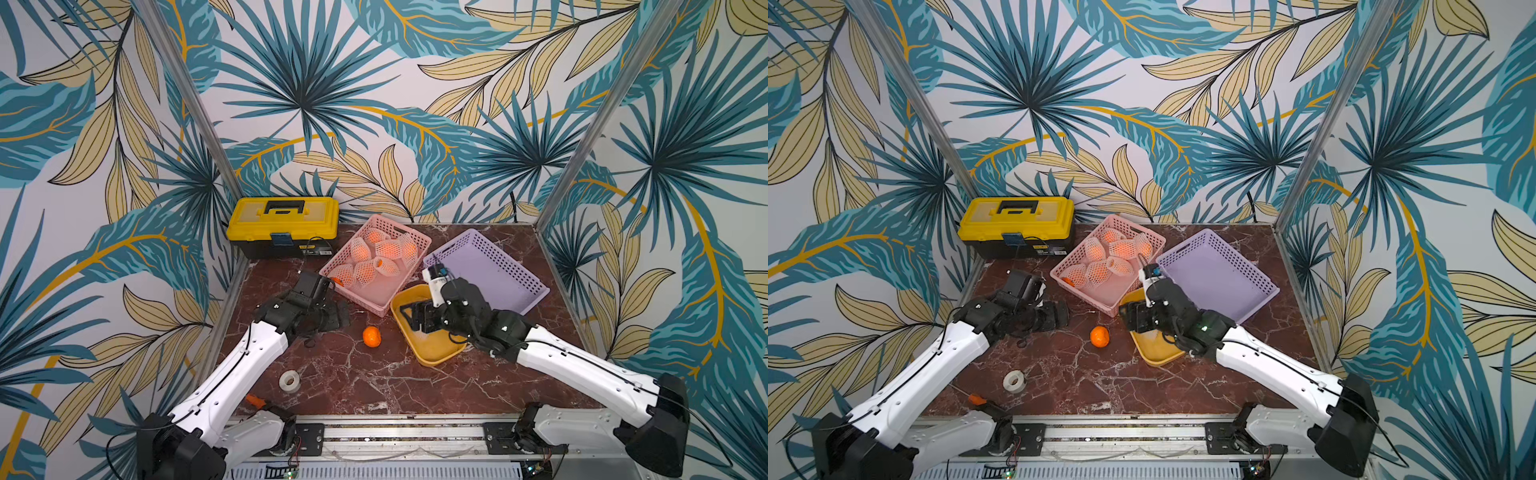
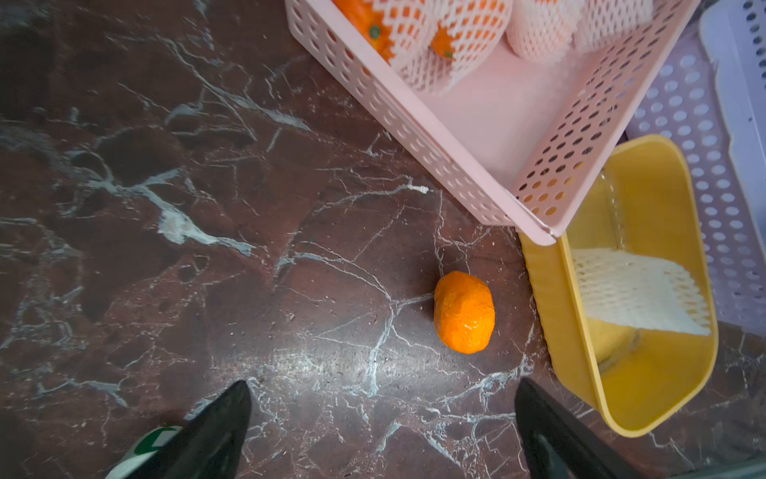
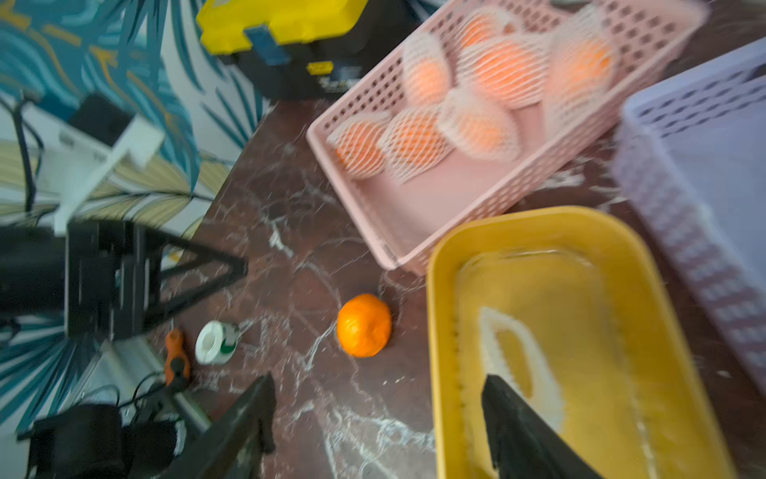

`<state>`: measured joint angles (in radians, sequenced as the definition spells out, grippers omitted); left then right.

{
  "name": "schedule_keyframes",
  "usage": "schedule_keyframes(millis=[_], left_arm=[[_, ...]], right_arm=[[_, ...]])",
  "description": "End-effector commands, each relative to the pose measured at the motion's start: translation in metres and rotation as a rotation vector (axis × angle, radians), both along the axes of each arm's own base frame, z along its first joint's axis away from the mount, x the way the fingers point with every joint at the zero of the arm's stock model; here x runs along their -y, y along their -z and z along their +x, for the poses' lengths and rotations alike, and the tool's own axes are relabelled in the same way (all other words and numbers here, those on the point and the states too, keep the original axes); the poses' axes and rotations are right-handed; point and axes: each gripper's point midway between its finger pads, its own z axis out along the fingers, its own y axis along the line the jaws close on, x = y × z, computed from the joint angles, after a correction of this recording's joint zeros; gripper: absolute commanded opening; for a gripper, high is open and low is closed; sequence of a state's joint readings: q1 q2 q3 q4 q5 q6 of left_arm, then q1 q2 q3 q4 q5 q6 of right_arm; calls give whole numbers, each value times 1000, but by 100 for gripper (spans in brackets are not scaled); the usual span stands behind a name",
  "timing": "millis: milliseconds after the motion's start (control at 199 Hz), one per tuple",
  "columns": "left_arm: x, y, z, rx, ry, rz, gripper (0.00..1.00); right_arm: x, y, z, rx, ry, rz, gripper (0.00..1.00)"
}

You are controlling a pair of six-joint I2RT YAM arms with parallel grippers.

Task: Remove foam nets from oranges
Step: Pick up the orange from the center of the board.

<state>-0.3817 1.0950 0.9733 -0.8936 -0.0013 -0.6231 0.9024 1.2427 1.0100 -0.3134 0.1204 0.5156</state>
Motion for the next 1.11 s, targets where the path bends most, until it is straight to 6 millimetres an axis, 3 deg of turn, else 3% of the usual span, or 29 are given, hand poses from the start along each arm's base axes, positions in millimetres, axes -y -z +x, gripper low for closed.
schedule_keyframes(millis=[0, 136, 302, 423, 549, 756, 972, 1103], left_arm=[[-22, -37, 14, 143, -162, -3, 100], [-39, -74, 20, 282, -263, -24, 99], [-57, -105, 29, 378, -333, 1, 100], [-76, -106, 32, 411, -404, 54, 100], [-93, -92, 26, 409, -471, 93, 100], [-97, -93, 21, 440, -496, 30, 100], [-99, -88, 20, 430, -514, -18, 100], [-97, -88, 20, 427, -506, -32, 100]], right_arm=[[-17, 28, -3, 16, 20, -141, 81], [-52, 51, -8, 29, -4, -238, 87], [-72, 80, -1, -32, 47, -238, 90], [-94, 101, -3, -43, 21, -271, 92], [-95, 123, 3, -69, 62, -345, 92], [-80, 152, 16, -57, 166, -483, 88], [-94, 164, 21, -55, 147, -494, 81], [-95, 170, 23, -63, 150, -520, 71]])
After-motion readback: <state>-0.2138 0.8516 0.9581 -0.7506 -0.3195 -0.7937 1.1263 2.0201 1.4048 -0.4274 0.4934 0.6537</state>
